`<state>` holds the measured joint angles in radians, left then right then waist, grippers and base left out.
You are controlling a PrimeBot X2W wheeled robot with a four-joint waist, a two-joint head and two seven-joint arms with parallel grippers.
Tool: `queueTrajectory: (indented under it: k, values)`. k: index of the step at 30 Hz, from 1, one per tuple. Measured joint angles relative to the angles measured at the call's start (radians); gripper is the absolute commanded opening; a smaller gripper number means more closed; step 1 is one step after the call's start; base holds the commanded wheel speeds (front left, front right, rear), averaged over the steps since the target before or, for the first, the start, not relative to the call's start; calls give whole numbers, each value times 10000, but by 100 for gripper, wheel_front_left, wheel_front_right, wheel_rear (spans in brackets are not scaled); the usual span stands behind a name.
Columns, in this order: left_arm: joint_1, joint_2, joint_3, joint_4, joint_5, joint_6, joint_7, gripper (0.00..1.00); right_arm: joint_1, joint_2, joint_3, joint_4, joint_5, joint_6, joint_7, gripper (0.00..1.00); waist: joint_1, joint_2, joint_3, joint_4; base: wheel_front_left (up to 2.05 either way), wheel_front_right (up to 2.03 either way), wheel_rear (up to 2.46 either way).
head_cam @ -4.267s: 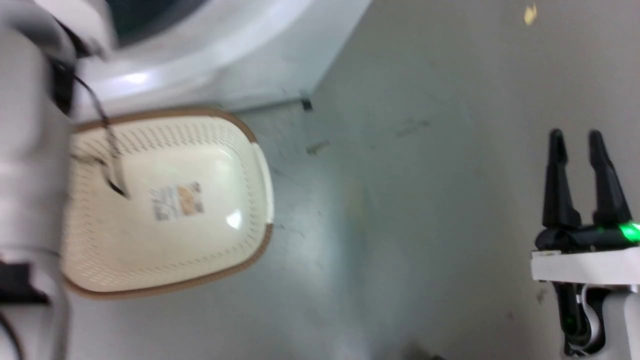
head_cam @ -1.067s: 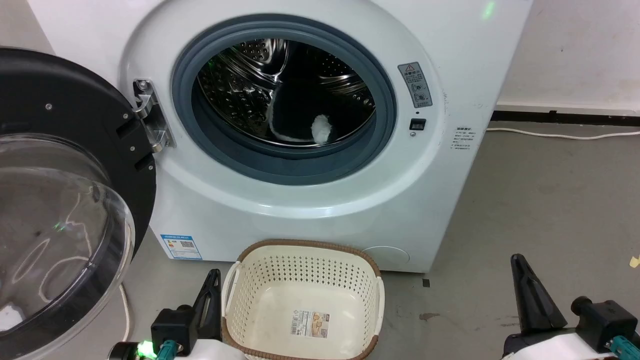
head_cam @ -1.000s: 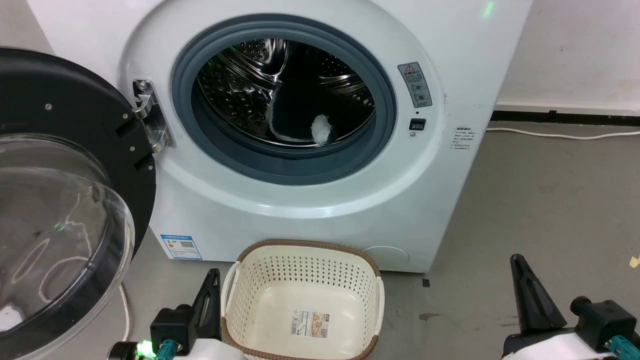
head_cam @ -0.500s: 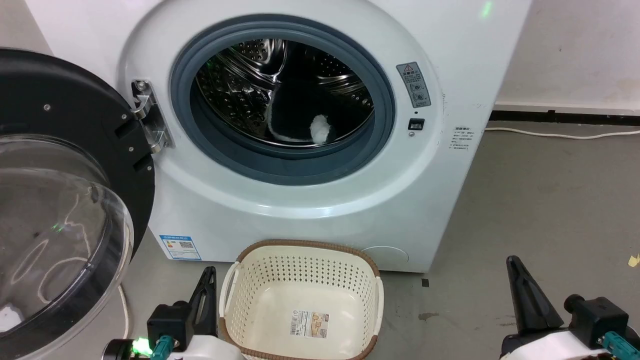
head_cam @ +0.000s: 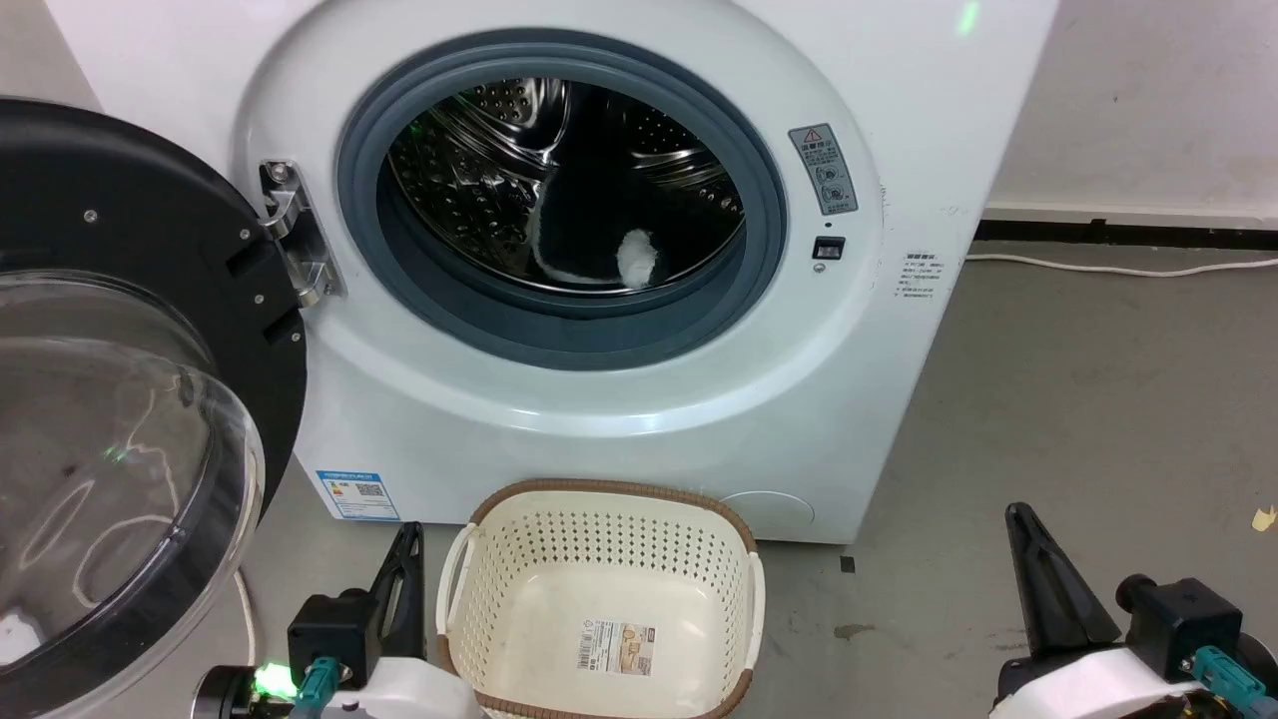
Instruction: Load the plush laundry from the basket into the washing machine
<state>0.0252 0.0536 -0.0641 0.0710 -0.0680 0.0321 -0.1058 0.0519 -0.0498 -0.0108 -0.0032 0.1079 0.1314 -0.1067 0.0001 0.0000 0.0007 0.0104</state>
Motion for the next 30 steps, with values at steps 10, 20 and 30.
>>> queueTrajectory:
  k: [10,20,30]
  values:
    - [-10,-2,121,-132,136,-21,194,0,-20,0,15,0,-215,0,211,0,-1,0,-1,-20,0,0,0]
    - [-46,-8,215,-259,226,-104,410,0,-176,0,36,4,-385,0,407,0,-1,0,-3,-41,0,0,0]
    - [-53,-10,370,-380,318,-174,614,0,-221,0,65,6,-581,0,610,0,-1,0,-4,-61,0,0,0]
